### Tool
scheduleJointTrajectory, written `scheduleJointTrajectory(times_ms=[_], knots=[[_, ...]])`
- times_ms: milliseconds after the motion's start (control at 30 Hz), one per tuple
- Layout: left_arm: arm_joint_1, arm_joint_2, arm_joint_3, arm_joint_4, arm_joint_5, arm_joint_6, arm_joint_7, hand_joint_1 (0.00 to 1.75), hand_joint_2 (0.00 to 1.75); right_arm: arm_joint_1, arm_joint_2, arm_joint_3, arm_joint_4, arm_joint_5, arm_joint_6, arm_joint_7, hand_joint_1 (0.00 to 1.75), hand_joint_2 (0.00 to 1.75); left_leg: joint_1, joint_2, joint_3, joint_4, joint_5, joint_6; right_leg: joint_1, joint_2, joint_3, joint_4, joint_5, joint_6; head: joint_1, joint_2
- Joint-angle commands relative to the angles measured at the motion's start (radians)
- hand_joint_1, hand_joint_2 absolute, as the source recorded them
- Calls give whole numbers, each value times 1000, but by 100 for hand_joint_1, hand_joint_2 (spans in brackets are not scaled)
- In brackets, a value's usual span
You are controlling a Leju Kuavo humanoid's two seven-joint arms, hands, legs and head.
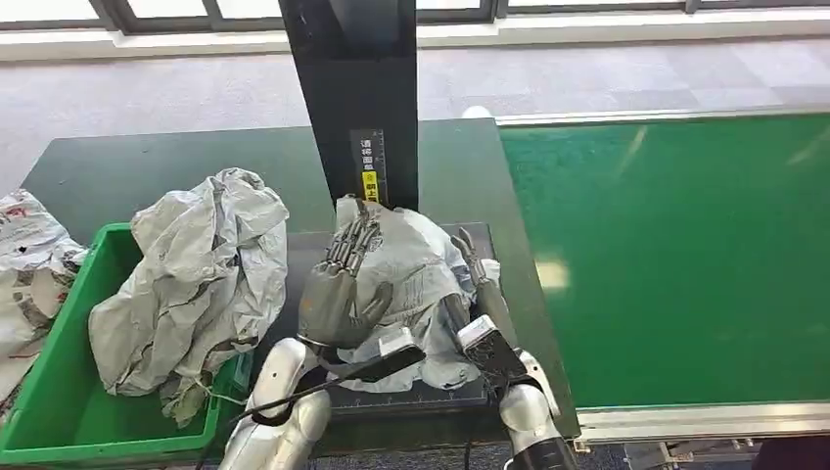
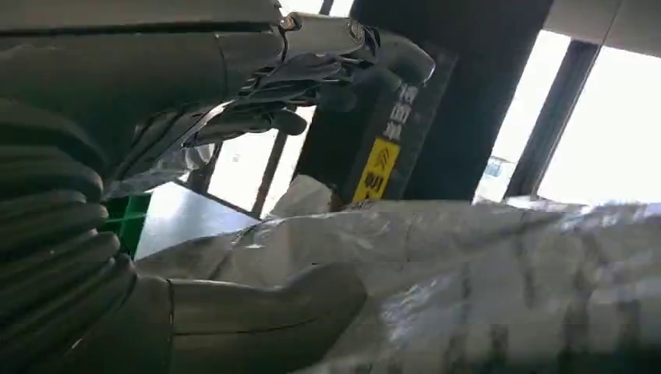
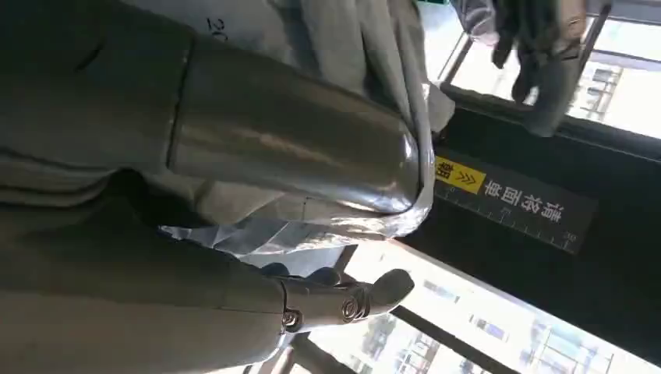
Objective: Moved the parcel from conveyor to table for the left to box.
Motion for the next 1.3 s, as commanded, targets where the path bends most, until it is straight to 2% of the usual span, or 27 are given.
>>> scheduleJointTrajectory(times_ms=[33,133,167,200,633,700,767,800,933,967,1000,1033,1100,1133,1167,1300], knots=[[-75,23,-55,297,-227,-95,131,0,175,33,-33,39,-23,-27,-2,2,0,0,0,-1,4,-4,1,1,1,-5,5,-4,0,-1,0,0],[-85,19,-58,354,-237,-134,138,0,175,28,-34,40,-26,-32,-3,2,0,0,0,-1,2,-2,1,1,1,-3,3,-2,0,-1,0,0],[-99,19,-66,407,-239,-198,120,51,175,26,-36,48,-36,-40,-1,2,0,0,0,-1,3,-3,1,1,1,-4,4,-3,0,-1,0,0],[-101,17,-66,421,-234,-196,108,175,175,27,-35,48,-39,-41,-2,2,0,0,0,0,1,-1,0,1,0,-1,2,-1,0,0,0,0],[-75,19,-59,363,-237,-174,112,175,175,55,-46,59,-117,-87,-29,2,0,0,0,2,2,-2,0,1,1,-2,3,-2,0,-1,0,0],[-72,19,-50,352,-246,-162,122,175,175,67,-60,78,-181,-138,-86,2,0,0,0,2,1,-1,0,1,1,-1,2,-2,0,-1,0,0],[-63,18,-41,331,-261,-133,139,175,175,100,-80,103,-308,-200,-263,2,0,0,0,1,1,-1,0,1,1,-2,2,-1,0,-1,0,0],[-60,19,-40,312,-269,-98,157,175,175,126,-104,131,-409,-233,-410,2,0,0,0,0,-1,0,0,1,0,-2,1,0,-1,-1,0,0],[-60,19,-40,312,-269,-98,157,175,175,126,-104,131,-409,-233,-410,2,0,0,0,1,0,0,-1,1,0,-1,1,-1,0,-1,0,0],[-63,22,-46,299,-269,-74,172,175,175,147,-115,142,-467,-244,-464,2,0,0,0,1,0,-1,0,1,0,-1,1,-1,0,0,0,0],[-62,24,-49,279,-269,11,189,175,175,151,-138,178,-527,-259,-605,2,0,0,0,2,1,-1,-1,1,0,0,2,-1,0,-1,0,0],[-64,25,-44,243,-269,105,197,175,175,160,-138,177,-580,-268,-678,2,0,0,0,3,2,-1,-1,1,1,0,2,-2,0,-1,0,0],[-51,24,-31,151,-267,248,180,175,175,169,-96,129,-633,-249,-678,2,0,0,0,0,-3,2,0,0,0,-2,-2,1,-1,-1,0,0],[-7,35,-28,-42,-269,248,148,175,175,162,-79,113,-630,-249,-678,2,0,0,0,-1,-3,2,0,1,0,-4,-2,2,-1,-1,0,0],[10,60,-38,-130,-269,248,140,175,175,155,-76,112,-620,-256,-678,2,0,0,0,-1,-5,2,0,1,0,-3,-3,2,-1,-1,0,0],[10,60,-38,-130,-269,248,140,175,175,155,-76,112,-620,-256,-678,2,0,0,0,5,-2,0,-1,0,1,3,-2,1,0,-1,0,0]])
